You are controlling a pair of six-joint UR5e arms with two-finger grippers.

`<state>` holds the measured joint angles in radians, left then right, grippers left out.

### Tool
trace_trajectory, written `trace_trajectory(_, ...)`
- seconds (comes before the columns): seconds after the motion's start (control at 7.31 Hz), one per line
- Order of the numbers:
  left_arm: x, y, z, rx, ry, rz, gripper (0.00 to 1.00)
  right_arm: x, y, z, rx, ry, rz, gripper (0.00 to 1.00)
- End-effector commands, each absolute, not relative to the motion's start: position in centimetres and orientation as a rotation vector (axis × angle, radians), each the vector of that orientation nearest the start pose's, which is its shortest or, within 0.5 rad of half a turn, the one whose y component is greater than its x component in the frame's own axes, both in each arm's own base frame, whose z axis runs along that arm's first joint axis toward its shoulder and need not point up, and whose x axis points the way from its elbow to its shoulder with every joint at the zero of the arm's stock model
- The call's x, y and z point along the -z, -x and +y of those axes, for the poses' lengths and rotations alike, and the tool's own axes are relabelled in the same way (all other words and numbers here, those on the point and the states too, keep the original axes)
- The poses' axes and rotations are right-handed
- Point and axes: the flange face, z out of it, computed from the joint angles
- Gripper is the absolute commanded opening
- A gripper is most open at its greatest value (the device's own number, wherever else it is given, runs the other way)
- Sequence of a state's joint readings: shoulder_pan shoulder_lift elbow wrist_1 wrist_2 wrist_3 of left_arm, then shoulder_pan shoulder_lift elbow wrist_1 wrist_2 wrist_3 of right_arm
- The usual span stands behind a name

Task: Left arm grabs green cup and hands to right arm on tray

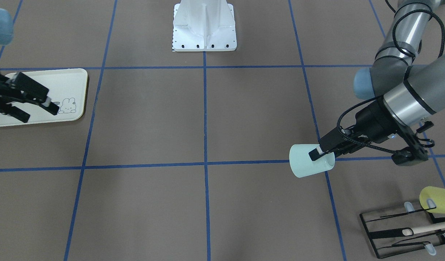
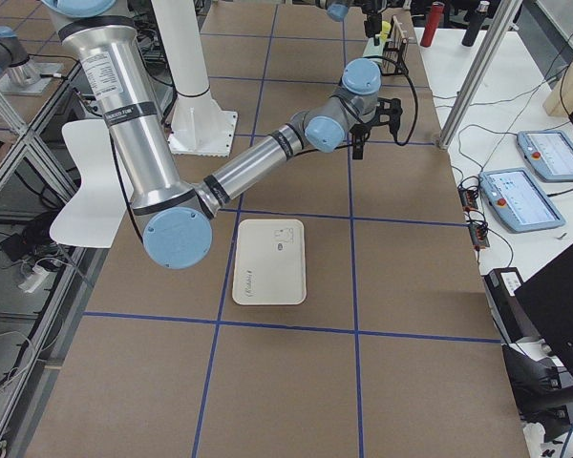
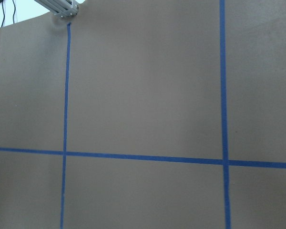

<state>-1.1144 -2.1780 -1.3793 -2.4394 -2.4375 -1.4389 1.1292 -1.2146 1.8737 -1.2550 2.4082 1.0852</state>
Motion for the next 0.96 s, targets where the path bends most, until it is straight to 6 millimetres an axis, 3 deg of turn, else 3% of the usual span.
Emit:
trace_trajectory(0.0, -25.8, -26.8, -63.0, 0.249, -0.074, 1.415, 0.22, -23.6, 26.7, -50.1, -0.24, -0.142, -1.345, 0.99)
trace_trajectory(0.14, -24.4, -27.9, -61.8, 0.27, -0.083, 1.442, 0.22, -22.5, 29.3, -48.0, -0.259, -0.144, -1.442, 0.99)
trace_trajectory(0.27, -22.9, -30.4, -60.0, 0.311, -0.109, 1.501, 0.22, -21.8, 31.0, -46.3, -0.243, -0.125, -1.512, 0.99)
trace_trajectory(0.41, -22.1, -31.6, -58.6, 0.348, -0.108, 1.591, 0.22, -21.2, 31.5, -45.3, -0.24, -0.1, -1.558, 0.99)
trace_trajectory(0.82, -21.1, -31.6, -54.9, 0.436, -0.006, 1.894, 0.22, -19.9, 32.1, -42.6, -0.226, -0.061, -1.742, 0.99)
